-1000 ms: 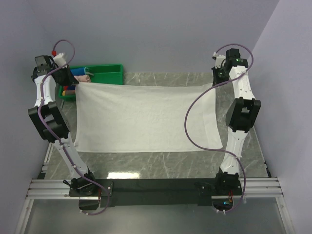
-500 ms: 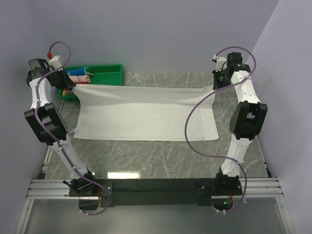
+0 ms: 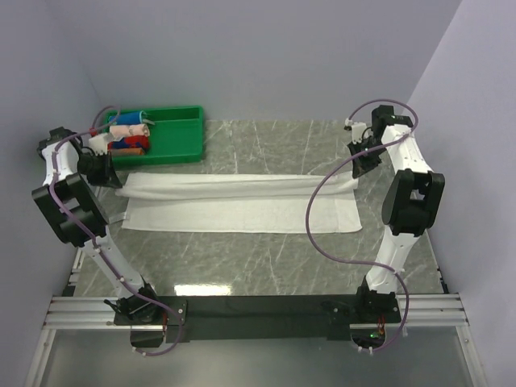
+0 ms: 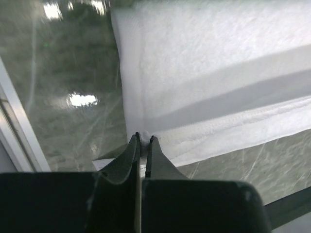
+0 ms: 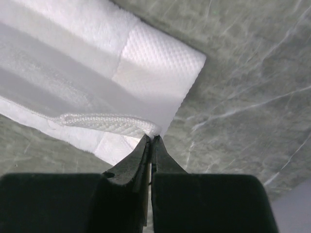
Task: Roll the towels
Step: Fold the towel
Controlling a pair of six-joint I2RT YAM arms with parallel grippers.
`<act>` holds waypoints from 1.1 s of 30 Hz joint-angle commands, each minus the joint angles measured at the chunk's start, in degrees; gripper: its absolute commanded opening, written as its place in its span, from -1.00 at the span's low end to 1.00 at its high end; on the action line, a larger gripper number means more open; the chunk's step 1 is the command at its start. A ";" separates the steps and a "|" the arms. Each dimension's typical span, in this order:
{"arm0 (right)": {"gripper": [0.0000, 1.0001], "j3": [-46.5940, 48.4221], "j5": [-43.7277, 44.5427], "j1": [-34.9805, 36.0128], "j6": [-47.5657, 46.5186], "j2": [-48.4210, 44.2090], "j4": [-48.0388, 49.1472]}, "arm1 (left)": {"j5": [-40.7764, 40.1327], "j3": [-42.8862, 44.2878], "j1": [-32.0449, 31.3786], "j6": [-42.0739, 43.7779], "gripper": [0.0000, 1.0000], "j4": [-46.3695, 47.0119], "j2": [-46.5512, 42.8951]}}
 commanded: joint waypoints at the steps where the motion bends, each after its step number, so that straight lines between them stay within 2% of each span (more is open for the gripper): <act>1: -1.00 -1.10 5.65 -1.87 -3.77 1.28 -4.89 | -7.32 -3.27 0.83 3.07 -0.99 0.61 -3.40; 7: -1.00 -2.25 3.82 -1.96 -4.65 4.00 -7.96 | -8.82 -3.73 0.74 -0.53 -0.99 2.46 -0.86; 11: -1.00 -2.61 2.94 -2.04 -5.00 4.97 -10.15 | -6.28 -1.53 0.48 -2.11 -0.99 1.23 -0.15; 16: -1.00 -2.34 1.87 -3.62 -6.32 1.81 -12.01 | -7.24 3.03 0.57 -0.27 -0.99 -4.21 0.12; 20: -1.00 -5.59 3.63 -4.42 -7.47 0.84 -12.02 | -9.78 2.61 0.74 3.32 -0.99 -7.30 -1.02; 27: -1.00 -10.96 6.00 -3.89 -2.46 4.96 -7.53 | -14.44 -11.00 -0.92 3.07 -0.99 2.18 -2.96; 33: -1.00 -10.87 8.91 -3.45 -0.08 8.48 -5.59 | -16.47 -11.55 -1.45 -1.14 -0.99 8.34 1.08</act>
